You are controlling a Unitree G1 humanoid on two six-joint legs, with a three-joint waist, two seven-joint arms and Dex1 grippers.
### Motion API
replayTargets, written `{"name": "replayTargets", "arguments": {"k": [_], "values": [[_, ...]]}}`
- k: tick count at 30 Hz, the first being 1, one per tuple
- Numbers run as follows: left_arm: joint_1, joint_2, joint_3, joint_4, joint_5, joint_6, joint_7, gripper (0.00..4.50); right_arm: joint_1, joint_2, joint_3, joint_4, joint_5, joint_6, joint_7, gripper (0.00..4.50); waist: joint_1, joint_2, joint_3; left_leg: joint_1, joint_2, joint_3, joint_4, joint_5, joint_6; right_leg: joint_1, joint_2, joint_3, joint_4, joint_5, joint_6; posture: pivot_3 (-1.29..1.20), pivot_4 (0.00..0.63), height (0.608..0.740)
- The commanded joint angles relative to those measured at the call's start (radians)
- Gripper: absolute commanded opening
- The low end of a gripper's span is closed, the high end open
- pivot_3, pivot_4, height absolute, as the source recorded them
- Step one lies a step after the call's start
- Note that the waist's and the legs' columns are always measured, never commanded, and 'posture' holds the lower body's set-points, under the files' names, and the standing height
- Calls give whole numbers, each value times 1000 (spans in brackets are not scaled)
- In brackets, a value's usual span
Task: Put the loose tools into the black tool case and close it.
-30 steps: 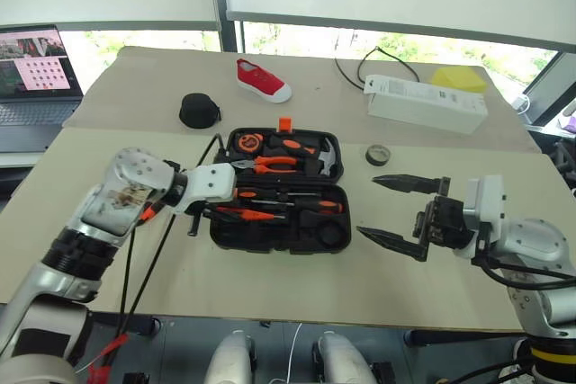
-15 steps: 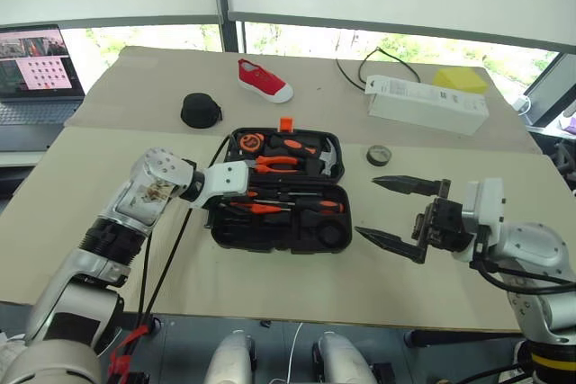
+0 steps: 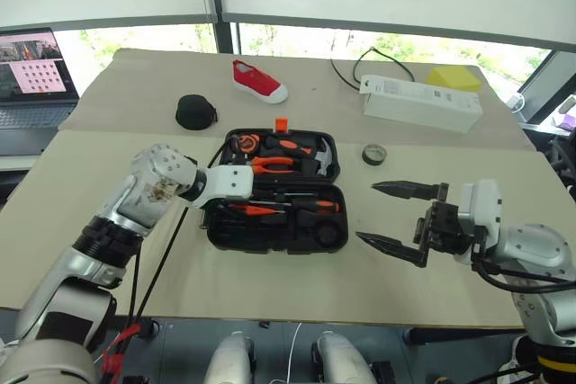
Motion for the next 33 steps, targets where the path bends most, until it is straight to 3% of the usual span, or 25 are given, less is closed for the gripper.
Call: {"name": "replayTargets", "arguments": {"k": [1, 9, 11, 12, 15, 16, 23, 27, 30, 33], "values": [[55, 11, -55, 43, 40, 29, -13, 485, -17, -24, -6, -25, 23, 24, 12, 4500, 0, 0, 0, 1, 0, 0, 0, 0, 0, 1, 1, 0, 0, 0, 0, 0, 150, 740], [51, -41, -12, 70, -18, 30, 9, 485, -42, -23, 4, -20, 24, 46, 27, 4500, 2, 3, -2, 11, 2, 0, -1, 0, 0, 10, 2, 1, -1, -1, -1, 0, 150, 740], [56, -52, 20, 66, -52, 22, 6, 1481, -44, -20, 4, -19, 25, 46, 30, 4500, 4, 3, -2, 11, 2, 1, -1, 0, 0, 11, 2, 1, -1, -1, -1, 0, 150, 740], [59, -61, 60, 59, -95, 2, -1, 1615, -45, -18, 4, -18, 29, 46, 32, 4500, 4, 3, -2, 11, 2, 0, -1, 0, 0, 11, 2, 1, -1, -1, -1, 0, 150, 740], [63, -62, 144, 46, -172, -62, -5, 2885, -42, -15, -2, -16, 37, 45, 38, 4500, 4, 2, -1, 7, 2, 0, 0, 0, 0, 7, 2, 1, -1, 0, -1, 0, 150, 740], [64, -56, 154, 41, -186, -74, -15, 3077, -40, -15, -4, -14, 39, 45, 40, 4500, 5, 2, -1, 4, 2, -1, 0, 0, 0, 4, 3, 1, 0, 0, -1, 0, 150, 740], [68, 13, 226, -6, -232, -128, -25, 3077, -49, -33, -12, 1, 54, 52, 60, 4500, 7, 2, -1, -5, 2, -2, 5, 0, 0, -1, 2, 0, 1, 1, -1, 0, 150, 740], [76, 14, 242, 69, -221, -228, 2, 3077, -61, -23, 1, 7, 49, 49, 56, 4500, 8, 2, -1, -4, 2, -2, 5, 0, 0, -1, 2, 0, 1, 1, -1, 0, 150, 740], [61, -25, 256, 169, -227, -293, 39, 2410, -67, -9, 11, 10, 45, 43, 49, 4500, 8, 2, -1, -4, 2, -2, 6, 0, 0, -1, 2, 0, 1, 1, -1, 0, 150, 740], [39, -77, 258, 267, -223, -324, 79, 1251, -67, 3, 16, 11, 39, 35, 43, 4500, 9, 2, -1, -5, 2, -2, 6, 0, 0, -1, 2, 0, 1, 1, -1, 0, 150, 740]]}}
